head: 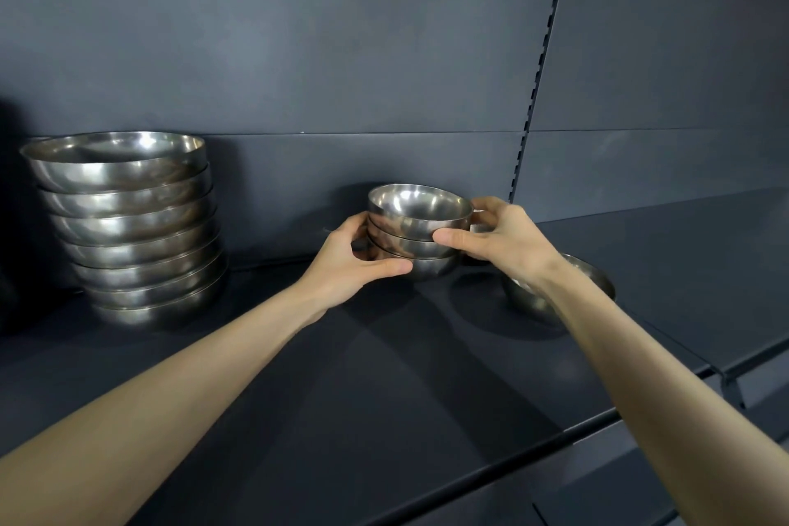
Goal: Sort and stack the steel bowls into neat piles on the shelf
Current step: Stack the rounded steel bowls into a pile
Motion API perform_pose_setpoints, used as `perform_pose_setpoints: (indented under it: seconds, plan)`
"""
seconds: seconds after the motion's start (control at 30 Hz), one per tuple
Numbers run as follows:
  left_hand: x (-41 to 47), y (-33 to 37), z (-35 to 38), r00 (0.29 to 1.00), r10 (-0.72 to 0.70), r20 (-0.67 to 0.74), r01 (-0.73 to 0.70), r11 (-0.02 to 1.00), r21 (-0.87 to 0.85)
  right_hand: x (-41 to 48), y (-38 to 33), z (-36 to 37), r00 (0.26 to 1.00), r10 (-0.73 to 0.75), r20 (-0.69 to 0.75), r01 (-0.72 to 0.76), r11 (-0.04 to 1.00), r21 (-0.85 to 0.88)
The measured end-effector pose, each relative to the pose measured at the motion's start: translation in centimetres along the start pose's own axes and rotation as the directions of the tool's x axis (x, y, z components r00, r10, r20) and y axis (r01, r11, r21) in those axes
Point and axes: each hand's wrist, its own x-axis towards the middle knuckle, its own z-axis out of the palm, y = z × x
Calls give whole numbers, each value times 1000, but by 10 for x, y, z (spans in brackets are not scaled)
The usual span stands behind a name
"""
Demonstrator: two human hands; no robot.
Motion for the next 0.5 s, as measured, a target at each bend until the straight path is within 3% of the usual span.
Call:
perform_pose_setpoints:
  seconds: [0.17,0.5]
  plan:
    - [29,23,5,999,51,-7,-51,999,-5,15,-21,-28,999,-43,-32,43,999,-19]
    - [99,15,49,997,57,50,-58,998,13,52,3,-69,991,14,-133,-14,1000,2]
